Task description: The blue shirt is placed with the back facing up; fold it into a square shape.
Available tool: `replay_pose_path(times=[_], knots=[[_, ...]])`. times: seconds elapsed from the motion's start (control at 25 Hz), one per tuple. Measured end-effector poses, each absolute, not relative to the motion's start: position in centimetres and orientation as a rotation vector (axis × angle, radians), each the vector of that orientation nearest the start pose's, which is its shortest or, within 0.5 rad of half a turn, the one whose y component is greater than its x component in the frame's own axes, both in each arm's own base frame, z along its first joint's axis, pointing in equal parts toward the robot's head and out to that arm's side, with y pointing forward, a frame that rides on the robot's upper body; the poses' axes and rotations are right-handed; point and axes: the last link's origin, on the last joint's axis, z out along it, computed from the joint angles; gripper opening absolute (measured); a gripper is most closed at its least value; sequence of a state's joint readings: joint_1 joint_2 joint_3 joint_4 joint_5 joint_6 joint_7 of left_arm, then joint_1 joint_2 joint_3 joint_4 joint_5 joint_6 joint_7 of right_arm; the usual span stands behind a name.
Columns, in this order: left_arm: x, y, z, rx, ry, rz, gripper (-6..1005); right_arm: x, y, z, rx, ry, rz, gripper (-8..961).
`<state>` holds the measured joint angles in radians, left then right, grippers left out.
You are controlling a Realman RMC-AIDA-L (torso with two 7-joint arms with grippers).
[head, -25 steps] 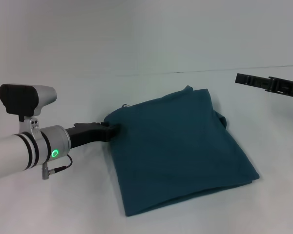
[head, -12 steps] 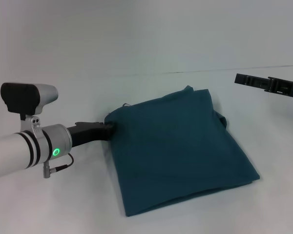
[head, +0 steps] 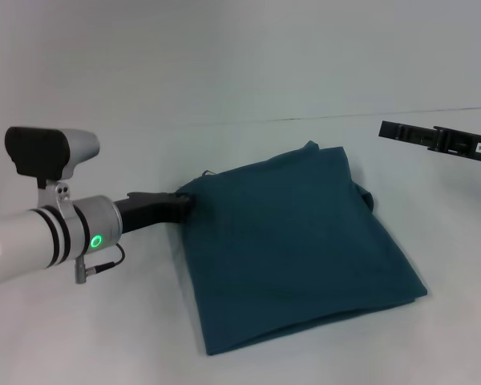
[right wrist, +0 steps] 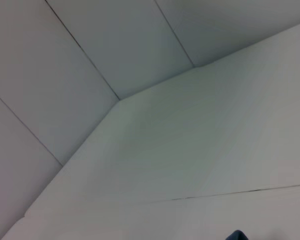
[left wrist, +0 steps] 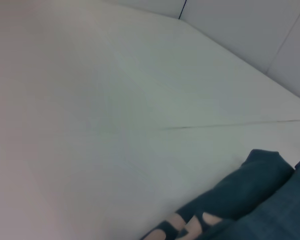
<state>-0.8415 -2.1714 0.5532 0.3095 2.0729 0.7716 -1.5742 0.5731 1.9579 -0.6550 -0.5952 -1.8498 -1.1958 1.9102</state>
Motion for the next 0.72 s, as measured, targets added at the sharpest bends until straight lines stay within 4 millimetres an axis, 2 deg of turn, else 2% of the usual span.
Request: replay_pose_path(times=[0.32,0.56,0.72], knots=[[-22.7,42.2,-8.2,-2.294,-1.068,-0.472,90,29.3,39.6,6.1,-2.121,1.289,0.804,840],[-23.3,42.1,-7.9,-2.272,-1.106,-0.474,97,29.5,39.4,6.0,-2.118,1.297,0.803,840],[-23.8,42.1,-7.4,-2.234,-1.154,-0.494,143,29.5,39.4,6.0,-2.117,1.297,0.802,841]])
